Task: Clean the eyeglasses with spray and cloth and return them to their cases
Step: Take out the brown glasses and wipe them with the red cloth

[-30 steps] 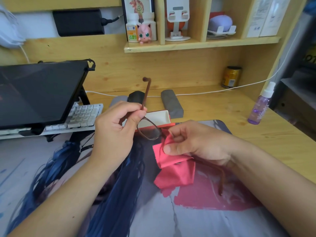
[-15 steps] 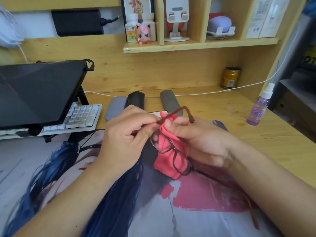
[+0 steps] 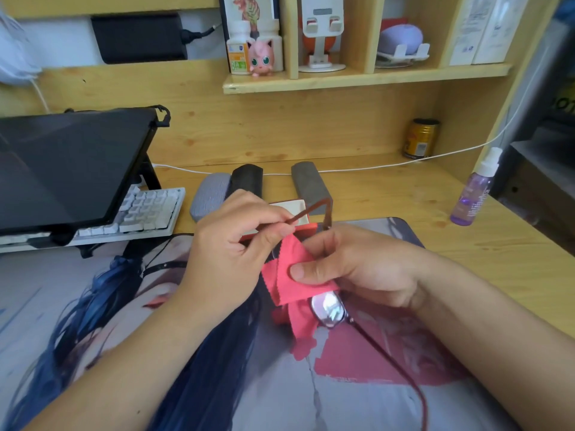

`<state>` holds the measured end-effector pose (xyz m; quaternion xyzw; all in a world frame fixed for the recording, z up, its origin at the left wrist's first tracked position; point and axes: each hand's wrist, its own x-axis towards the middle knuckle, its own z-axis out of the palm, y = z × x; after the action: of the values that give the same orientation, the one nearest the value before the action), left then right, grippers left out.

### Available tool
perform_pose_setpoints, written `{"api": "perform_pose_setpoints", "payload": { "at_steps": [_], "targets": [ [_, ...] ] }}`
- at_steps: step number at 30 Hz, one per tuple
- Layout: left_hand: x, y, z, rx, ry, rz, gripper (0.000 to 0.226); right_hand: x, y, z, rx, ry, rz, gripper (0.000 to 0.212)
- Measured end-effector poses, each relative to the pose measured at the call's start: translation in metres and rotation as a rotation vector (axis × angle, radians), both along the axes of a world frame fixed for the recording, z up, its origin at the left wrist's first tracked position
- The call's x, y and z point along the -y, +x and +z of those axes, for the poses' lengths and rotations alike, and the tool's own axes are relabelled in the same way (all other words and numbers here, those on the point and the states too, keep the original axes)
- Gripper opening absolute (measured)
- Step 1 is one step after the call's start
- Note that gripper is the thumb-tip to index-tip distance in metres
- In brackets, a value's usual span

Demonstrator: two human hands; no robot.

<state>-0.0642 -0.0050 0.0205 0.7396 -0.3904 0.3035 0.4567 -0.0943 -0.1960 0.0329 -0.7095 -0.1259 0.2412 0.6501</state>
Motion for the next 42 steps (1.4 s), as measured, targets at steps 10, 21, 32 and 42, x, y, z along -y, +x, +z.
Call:
{"api": "perform_pose_setpoints", "payload": {
  "at_steps": [10,21,32,42],
  "targets": [
    [0.013,-0.002,-0.007,-0.001,0.032,0.011,0.008,-0.008,0.0,-0.003,-0.05,0.105,-0.007,0.039],
    [0.015,-0.007,0.001,-0.391,0.001,-0.085,0.014,-0.004,0.006,-0.003,-0.142,0.278,-0.204,0.071],
    [0.006,-0.001,0.0,-0.422,-0.132,-0.101,0.005,0.001,0.009,-0.001,-0.13,0.377,-0.202,0.042],
    [0.01,-0.004,-0.003,-0.233,-0.039,-0.086,0.017,-0.001,0.003,-0.002,-0.096,0.107,-0.003,0.06]
  ]
}}
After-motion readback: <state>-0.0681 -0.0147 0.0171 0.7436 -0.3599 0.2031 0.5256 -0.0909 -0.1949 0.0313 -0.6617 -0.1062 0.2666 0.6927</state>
